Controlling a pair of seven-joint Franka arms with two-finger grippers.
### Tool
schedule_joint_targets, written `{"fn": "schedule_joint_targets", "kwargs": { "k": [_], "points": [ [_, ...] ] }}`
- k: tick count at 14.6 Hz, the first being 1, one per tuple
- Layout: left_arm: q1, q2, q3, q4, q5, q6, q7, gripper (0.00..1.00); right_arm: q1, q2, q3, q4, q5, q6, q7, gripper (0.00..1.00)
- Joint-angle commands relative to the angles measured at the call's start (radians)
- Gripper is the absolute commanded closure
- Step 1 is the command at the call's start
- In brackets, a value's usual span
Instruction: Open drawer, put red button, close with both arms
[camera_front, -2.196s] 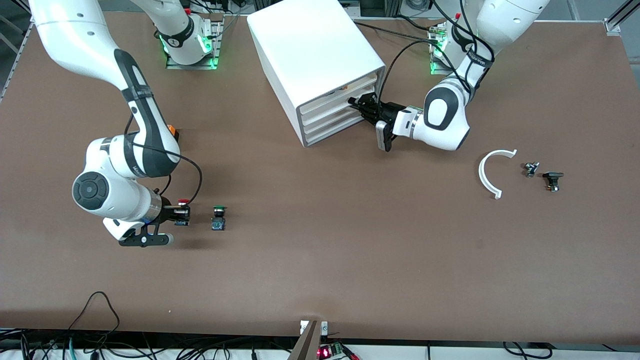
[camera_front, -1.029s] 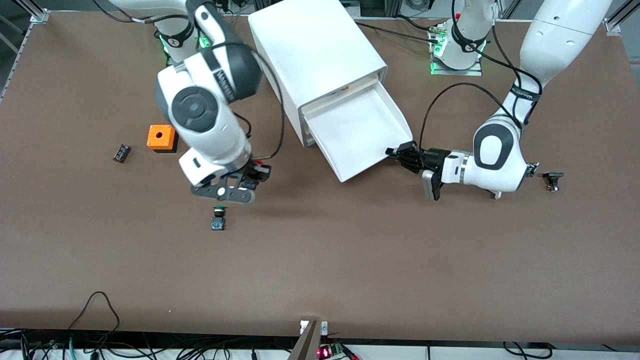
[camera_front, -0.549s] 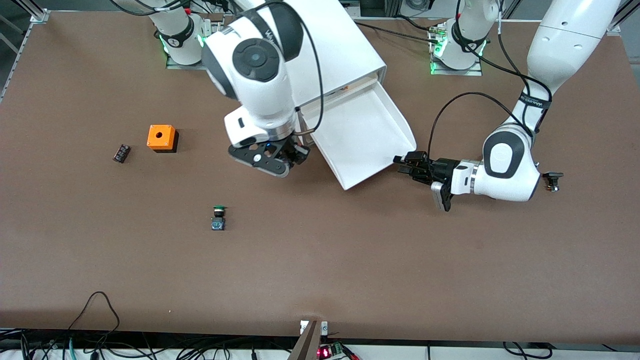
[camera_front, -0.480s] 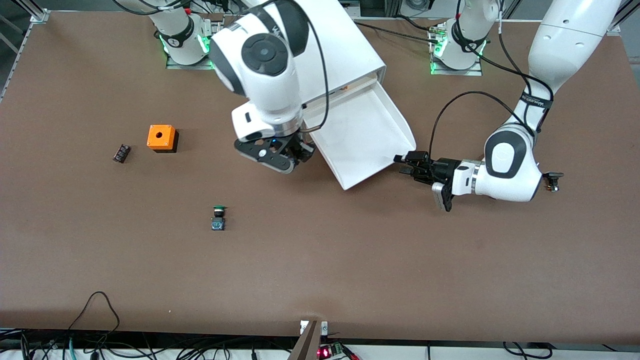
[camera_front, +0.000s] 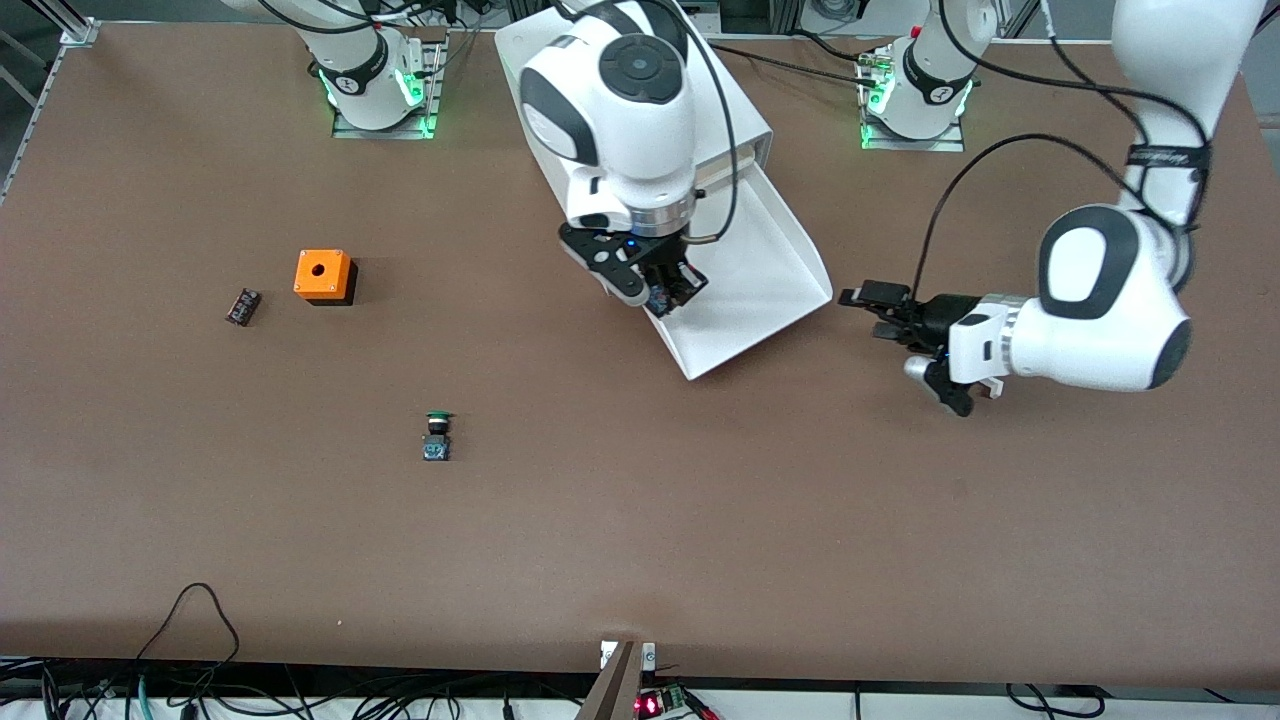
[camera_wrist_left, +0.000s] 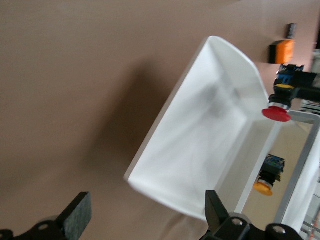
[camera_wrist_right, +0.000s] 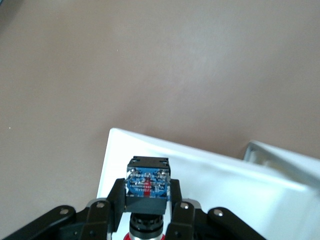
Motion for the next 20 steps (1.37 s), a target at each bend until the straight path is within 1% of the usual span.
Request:
{"fn": "schedule_joint_targets", "kwargs": {
  "k": [1,3,5,7,9,10,11,12,13,14,15,17,19,20],
  "points": [
    [-0.003,-0.006,-0.013,0.146,0.190,-0.147,-0.206,0.00,0.027,0.054,-0.012,0.031,-0.023,0.071,0.134,1.00],
    [-0.015,-0.006,-0.022,0.232,0.310,-0.245,-0.340,0.00,0.034,0.114,-0.012,0.100,-0.025,0.077,0.197,1.00],
    [-0.033,-0.006,-0.022,0.304,0.414,-0.318,-0.390,0.00,0.034,0.163,-0.012,0.149,-0.023,0.112,0.254,1.00],
    [-0.050,-0.006,-0.022,0.377,0.508,-0.379,-0.385,0.00,0.048,0.175,-0.012,0.149,-0.025,0.146,0.303,1.00],
    [-0.073,-0.005,-0.022,0.433,0.575,-0.448,-0.379,0.00,0.057,0.198,-0.011,0.149,-0.025,0.192,0.355,1.00],
    [-0.085,0.004,-0.021,0.455,0.614,-0.450,-0.377,0.00,0.063,0.207,-0.011,0.149,-0.023,0.206,0.377,1.00],
    [-0.085,0.005,-0.021,0.470,0.618,-0.444,-0.374,0.00,0.065,0.212,-0.011,0.149,-0.023,0.212,0.386,1.00],
    [-0.085,0.005,-0.019,0.486,0.619,-0.442,-0.373,0.00,0.067,0.214,-0.009,0.149,-0.021,0.213,0.391,0.92],
    [-0.084,0.006,-0.016,0.495,0.614,-0.444,-0.373,0.00,0.068,0.214,-0.009,0.149,-0.021,0.215,0.397,0.75],
    [-0.081,0.005,-0.016,0.497,0.611,-0.444,-0.377,0.00,0.067,0.214,-0.009,0.148,-0.020,0.215,0.401,0.19],
    [-0.082,0.006,-0.016,0.497,0.611,-0.439,-0.385,0.00,0.067,0.212,-0.009,0.149,-0.020,0.215,0.395,0.00],
    [-0.084,0.006,-0.016,0.494,0.611,-0.416,-0.390,0.00,0.048,0.203,-0.011,0.149,-0.014,0.201,0.388,0.00],
    [-0.082,0.006,-0.016,0.490,0.609,-0.398,-0.393,0.00,-0.007,0.163,-0.001,0.151,0.001,0.195,0.359,0.00],
    [-0.084,0.006,-0.016,0.490,0.609,-0.393,-0.402,0.00,-0.033,0.134,0.000,0.149,0.039,0.195,0.293,0.00]
  ]
}}
